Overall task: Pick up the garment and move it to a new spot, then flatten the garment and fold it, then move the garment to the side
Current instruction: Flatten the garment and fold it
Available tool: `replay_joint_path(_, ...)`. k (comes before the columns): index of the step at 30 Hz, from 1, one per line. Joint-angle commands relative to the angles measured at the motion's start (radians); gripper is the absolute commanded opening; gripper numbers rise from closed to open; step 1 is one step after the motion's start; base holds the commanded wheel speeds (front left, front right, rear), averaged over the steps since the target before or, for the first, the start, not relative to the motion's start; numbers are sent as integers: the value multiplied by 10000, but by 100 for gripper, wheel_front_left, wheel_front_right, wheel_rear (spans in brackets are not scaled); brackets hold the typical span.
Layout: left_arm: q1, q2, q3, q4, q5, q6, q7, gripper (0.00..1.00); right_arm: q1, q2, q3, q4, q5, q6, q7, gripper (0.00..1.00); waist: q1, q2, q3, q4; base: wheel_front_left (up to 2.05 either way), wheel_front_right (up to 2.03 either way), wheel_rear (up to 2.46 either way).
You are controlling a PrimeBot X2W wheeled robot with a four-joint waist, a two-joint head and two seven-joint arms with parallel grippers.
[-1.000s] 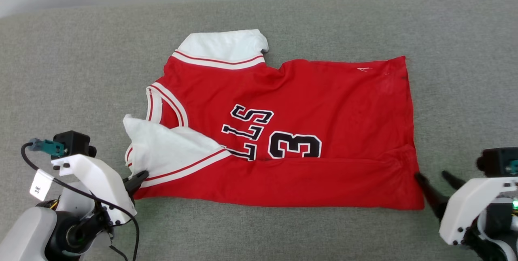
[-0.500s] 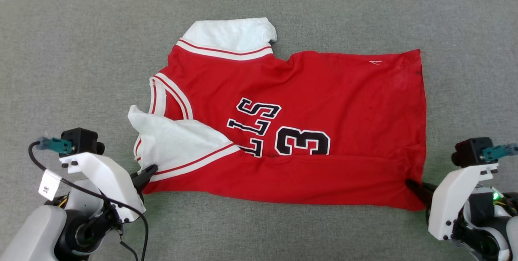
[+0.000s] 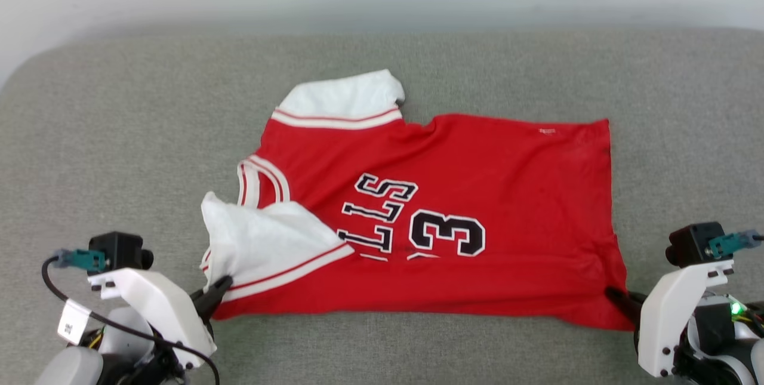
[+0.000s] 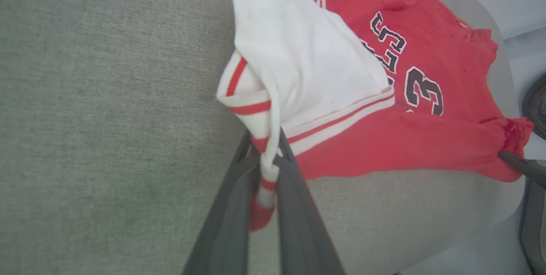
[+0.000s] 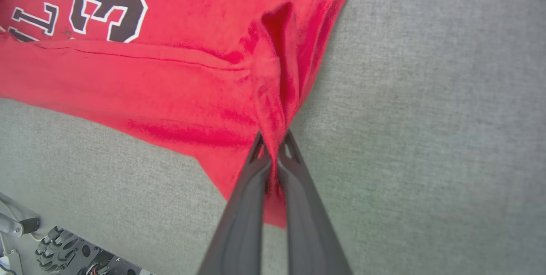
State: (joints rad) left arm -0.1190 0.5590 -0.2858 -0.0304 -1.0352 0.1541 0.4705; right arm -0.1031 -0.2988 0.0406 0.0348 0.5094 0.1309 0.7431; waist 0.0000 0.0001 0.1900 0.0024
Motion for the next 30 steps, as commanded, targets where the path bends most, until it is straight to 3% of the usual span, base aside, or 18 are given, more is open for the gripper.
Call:
replay_joint_path(1, 247, 48, 36, -91, 0, 73, -78, 0, 190, -29, -92, -87, -37, -4, 93, 0, 0, -1, -399, 110, 0, 0, 0)
replay_joint_path(11, 1928, 65, 33, -572, -243, 581, -61, 0, 1454, 164, -513, -627, 8, -4, 662, 0, 0, -1, -1058, 250, 0, 0, 0)
replay_joint_path(17, 2095, -338, -138, -218, -167, 486, -452, 0, 2172, 513, -823, -781, -263, -4, 683, 0, 0, -1, -901, 197, 0, 0, 0)
replay_joint_path(18, 2011, -413, -146, -97, -188, 458, -521, 18, 2216, 585, -846, -780, -292, -4, 604, 9, 0, -1, -859, 190, 0, 0, 0)
replay_joint_path(19, 1954, -483, -230, 20, -205, 385, -502, 31, 2256, 709, -864, -747, -289, -4, 496, 48, 0, -1, -816, 176, 0, 0, 0)
replay_joint_path(20, 1873, -528, -249, 142, -149, 331, -569, 48, 2295, 765, -846, -702, -324, -4, 389, 100, 0, -1, -800, 165, 0, 0, 0)
replay_joint_path(21, 1774, -566, -236, 243, -97, 300, -698, 100, 2298, 794, -843, -726, -395, -4, 158, 100, 0, -1, -794, 154, 0, 0, 0)
replay_joint_path(22, 1710, -604, -258, 341, -69, 234, -759, 100, 2292, 887, -869, -736, -344, -4, -92, 100, 0, -1, -786, 143, 0, 0, 0)
replay_joint_path(23, 1479, -601, -245, 493, 139, 115, -1035, 100, 2242, 1058, -853, -865, -400, -4, -1192, 100, 0, -1, -810, 110, 0, 0, 0)
replay_joint_path(24, 1411, -535, -277, 496, 313, 116, -1121, 100, 2216, 1087, -830, -866, -432, -4, -1585, 100, 0, -1, -822, 99, 0, 0, 0)
replay_joint_path(30, 909, -439, -440, 206, 1181, 342, -1698, 100, 1930, 1323, -1062, -855, -1397, -4, -4075, 100, 0, -1, -979, 11, 0, 0, 0)
